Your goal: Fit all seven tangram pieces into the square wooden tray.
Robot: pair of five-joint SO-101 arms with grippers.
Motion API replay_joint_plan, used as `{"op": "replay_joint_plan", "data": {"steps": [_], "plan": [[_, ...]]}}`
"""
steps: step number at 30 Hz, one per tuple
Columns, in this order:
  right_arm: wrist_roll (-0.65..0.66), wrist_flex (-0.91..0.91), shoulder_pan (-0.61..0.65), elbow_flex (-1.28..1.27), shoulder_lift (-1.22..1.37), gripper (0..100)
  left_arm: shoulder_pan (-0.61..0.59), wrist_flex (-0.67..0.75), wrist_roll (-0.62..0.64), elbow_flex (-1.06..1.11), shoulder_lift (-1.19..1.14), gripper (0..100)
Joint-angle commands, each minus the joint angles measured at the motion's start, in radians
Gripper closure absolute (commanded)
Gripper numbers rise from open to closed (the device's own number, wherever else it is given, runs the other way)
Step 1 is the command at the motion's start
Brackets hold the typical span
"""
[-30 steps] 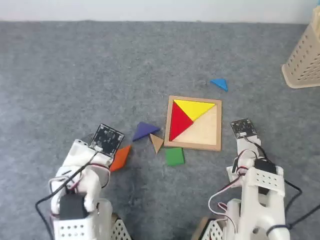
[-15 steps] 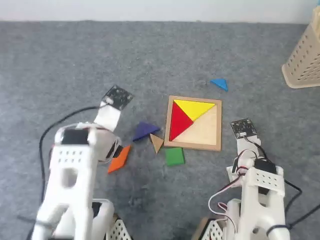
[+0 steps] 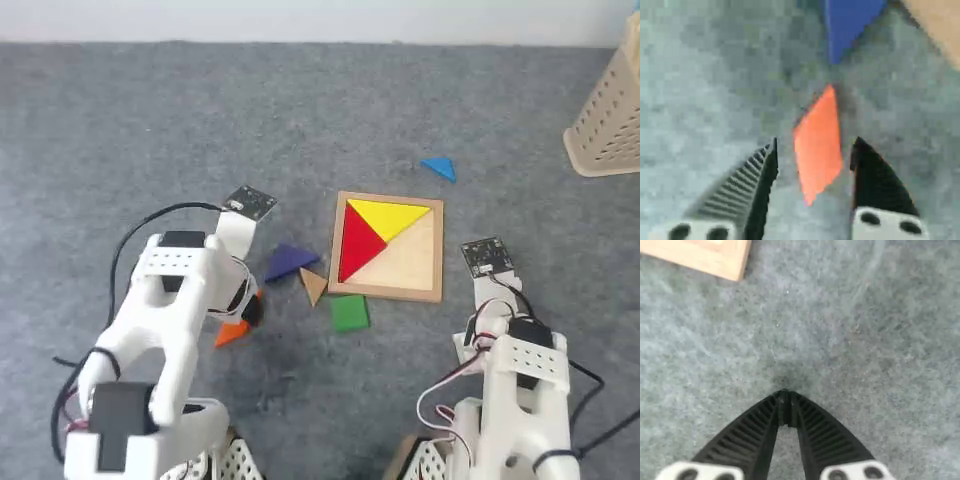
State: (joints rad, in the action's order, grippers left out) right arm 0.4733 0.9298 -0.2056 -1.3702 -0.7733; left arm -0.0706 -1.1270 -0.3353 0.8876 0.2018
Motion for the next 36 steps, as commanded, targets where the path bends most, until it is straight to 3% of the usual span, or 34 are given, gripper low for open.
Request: {"op": "replay_joint_plan", "data": {"steps": [1, 5, 10, 21, 32, 36], "plan": [[-0.008, -0.028, -0.01, 0.0, -0.028, 99.3, 0.002, 0.04, 0.009, -0.008, -0.028, 77], [-0.008, -0.028, -0.01, 0.0, -0.028, 99.3, 0.002, 0.121, 0.011, 0.024, -0.104, 78], [-0.008, -0.028, -0.01, 0.0, -0.028, 99.3, 0.009, 0.074, 0.002, -0.01, -0.149, 88], [-0.006, -0.028, -0.01, 0.0, -0.028, 99.3, 0.101, 0.06, -0.04, -0.027, -0.14, 99], [-0.006, -0.028, -0.01, 0.0, -0.028, 99.3, 0.276, -0.256, 0.054, -0.283, 0.129, 99], [-0.006, -0.028, -0.01, 0.0, -0.028, 99.3, 0.381, -0.298, 0.115, -0.429, 0.118, 99]]}}
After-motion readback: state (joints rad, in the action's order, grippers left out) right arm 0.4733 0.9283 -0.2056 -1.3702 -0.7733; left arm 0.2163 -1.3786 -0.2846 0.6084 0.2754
